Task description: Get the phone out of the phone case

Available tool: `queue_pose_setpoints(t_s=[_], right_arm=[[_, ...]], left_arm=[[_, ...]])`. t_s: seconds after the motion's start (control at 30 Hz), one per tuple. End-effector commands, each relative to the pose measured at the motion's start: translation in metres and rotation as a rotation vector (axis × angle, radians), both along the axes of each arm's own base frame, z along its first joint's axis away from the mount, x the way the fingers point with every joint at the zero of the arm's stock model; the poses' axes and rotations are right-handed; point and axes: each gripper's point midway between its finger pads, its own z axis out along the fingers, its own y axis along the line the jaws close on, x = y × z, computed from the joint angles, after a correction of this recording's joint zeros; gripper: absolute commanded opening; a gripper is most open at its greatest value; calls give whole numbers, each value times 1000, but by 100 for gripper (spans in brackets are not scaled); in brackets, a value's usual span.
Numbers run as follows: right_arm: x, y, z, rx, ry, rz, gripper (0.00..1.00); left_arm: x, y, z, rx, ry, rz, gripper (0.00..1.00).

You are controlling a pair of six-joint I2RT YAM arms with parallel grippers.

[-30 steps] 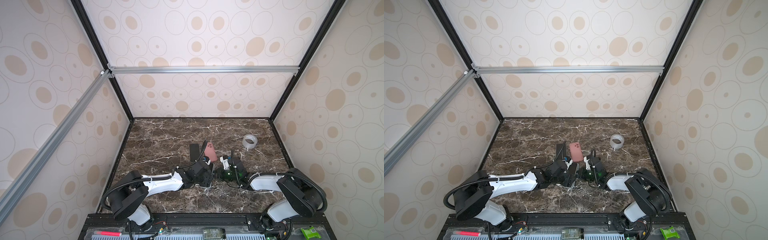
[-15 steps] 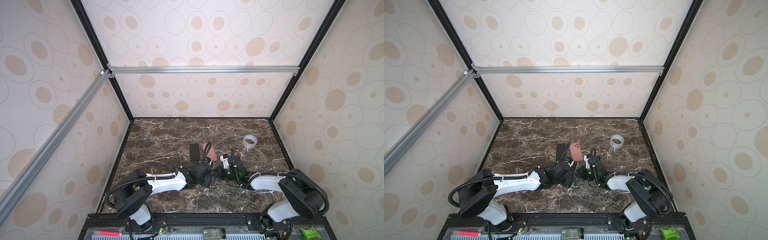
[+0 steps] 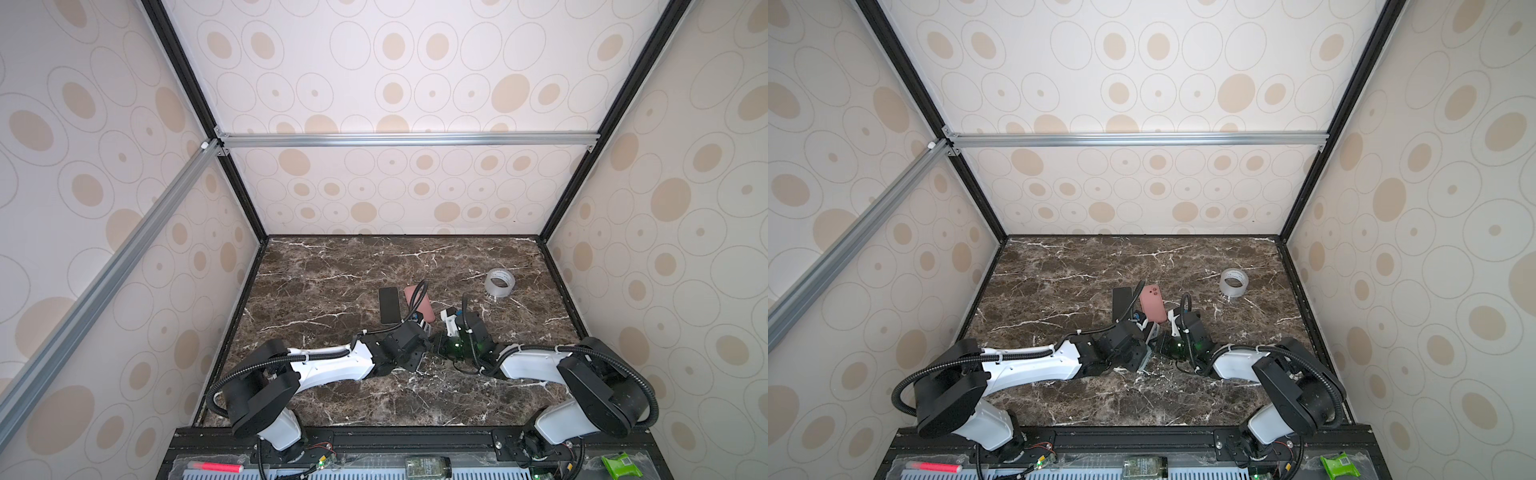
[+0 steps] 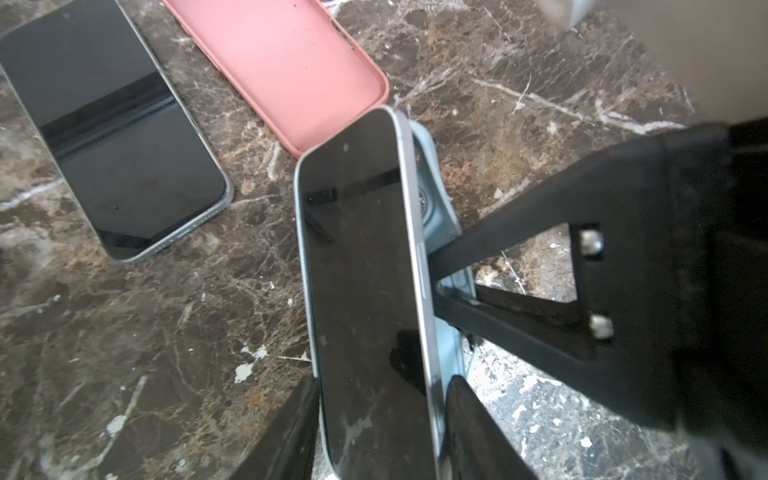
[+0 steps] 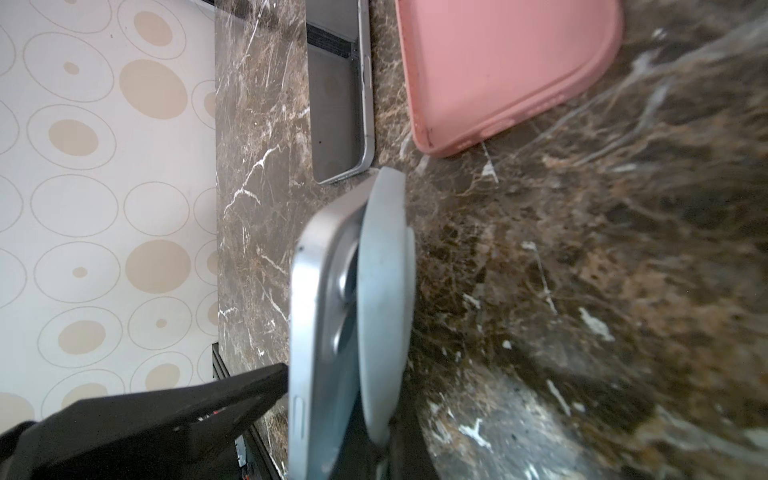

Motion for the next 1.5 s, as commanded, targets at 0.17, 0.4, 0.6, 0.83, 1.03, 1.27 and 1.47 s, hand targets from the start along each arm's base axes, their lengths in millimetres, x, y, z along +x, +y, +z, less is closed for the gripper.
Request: queue_pose_setpoints(t_s=[0.17,0.4,0.6,0.83,1.03,1.27,1.47], right_arm=[[-3,8,15,27,-20,42,0],[-3,10,16,34,-19,46,0],[-3,9,16,19,-24,49,0],[-3,0,11,-75,-20,91,0],[-1,-17,8,-116,56,193,0],[-1,-15,11,-20,178,307,1],[-2,-22,-2,-88,223,316,3]], left_arm=[[12,24,-8,151,-39,43,36],[12,16,-13,146,-18,20,24],[16,17,-9,156,-37,32,15],[22,20,26,108,-106,70,0],[28,34,56,73,-171,142,0],[41,60,63,129,-224,313,0],[44,61,60,120,-207,383,0]])
